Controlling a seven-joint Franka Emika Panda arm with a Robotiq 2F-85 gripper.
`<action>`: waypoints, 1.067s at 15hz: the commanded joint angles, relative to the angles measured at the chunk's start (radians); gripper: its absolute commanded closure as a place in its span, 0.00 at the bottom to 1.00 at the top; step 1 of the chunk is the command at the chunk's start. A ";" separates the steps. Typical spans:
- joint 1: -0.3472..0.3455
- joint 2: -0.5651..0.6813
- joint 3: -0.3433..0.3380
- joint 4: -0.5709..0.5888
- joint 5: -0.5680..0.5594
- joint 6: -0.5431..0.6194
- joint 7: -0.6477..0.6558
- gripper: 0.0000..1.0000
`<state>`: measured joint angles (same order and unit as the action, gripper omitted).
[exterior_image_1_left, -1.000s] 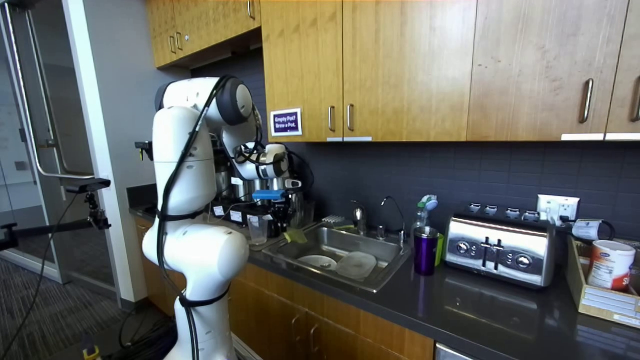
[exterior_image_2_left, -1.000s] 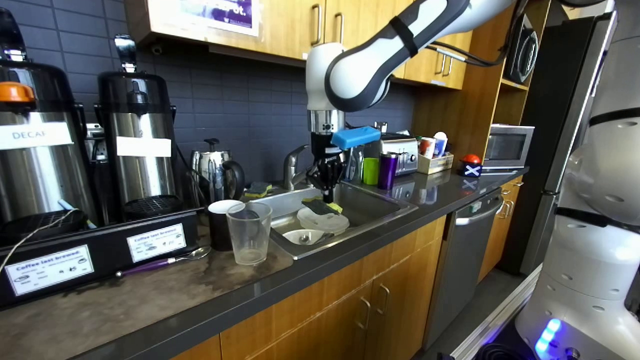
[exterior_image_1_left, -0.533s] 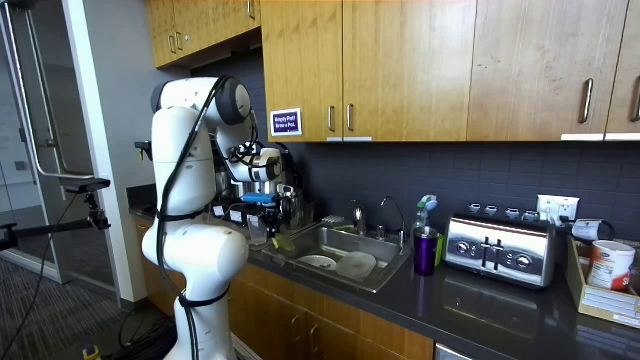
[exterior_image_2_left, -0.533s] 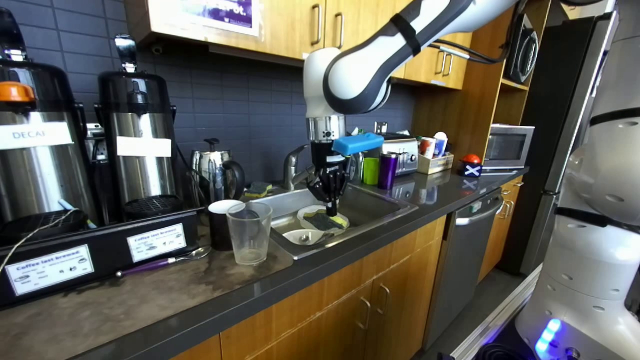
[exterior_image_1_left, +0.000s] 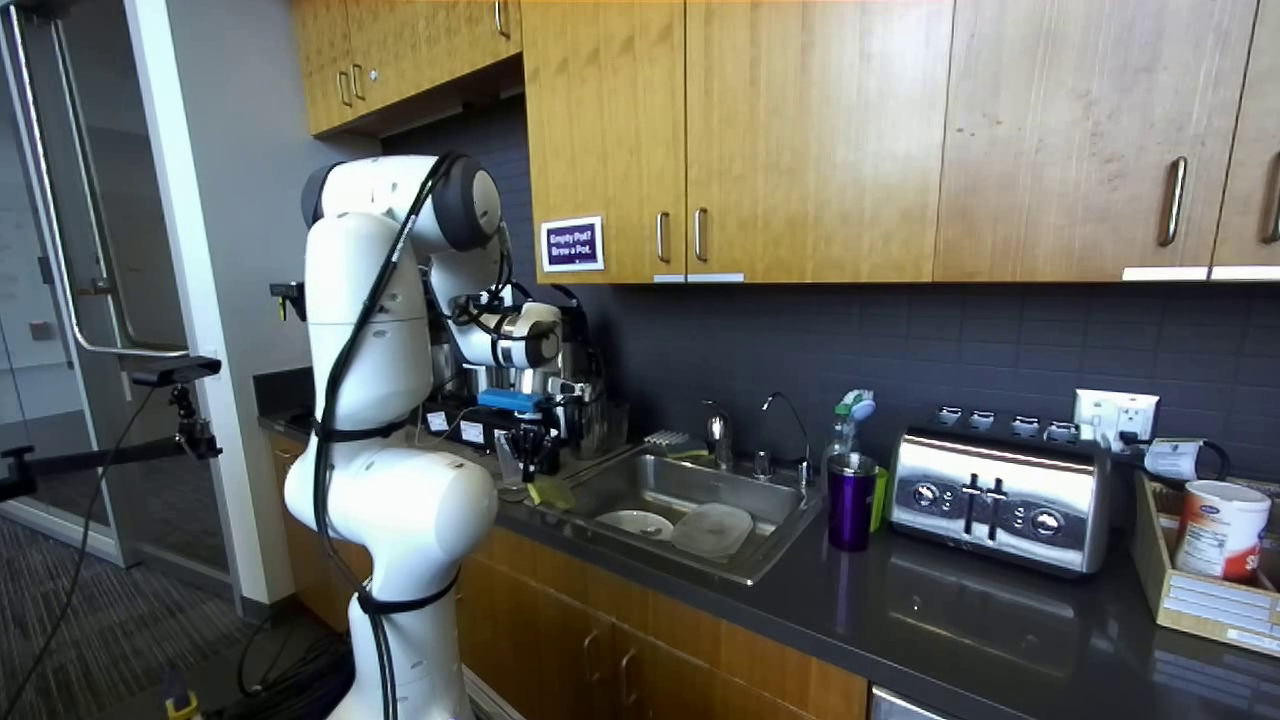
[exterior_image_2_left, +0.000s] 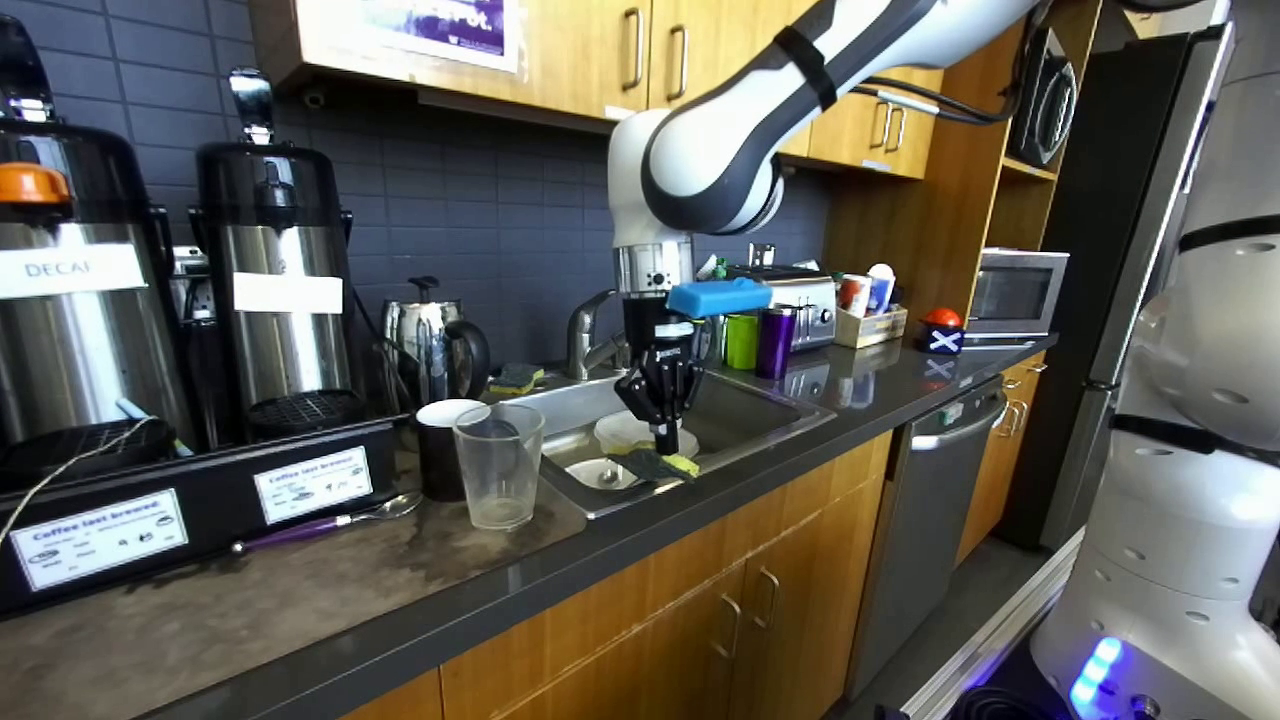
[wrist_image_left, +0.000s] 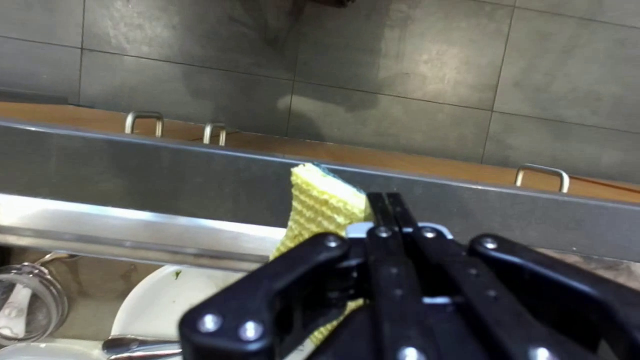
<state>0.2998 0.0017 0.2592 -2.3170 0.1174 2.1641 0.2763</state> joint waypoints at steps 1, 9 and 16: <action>-0.011 0.003 0.004 -0.004 0.076 -0.036 -0.054 0.99; -0.041 -0.009 -0.019 -0.056 0.128 -0.082 -0.091 0.99; -0.077 -0.014 -0.043 -0.088 0.111 -0.077 -0.130 0.99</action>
<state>0.2381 0.0148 0.2270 -2.3791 0.2232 2.0965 0.1764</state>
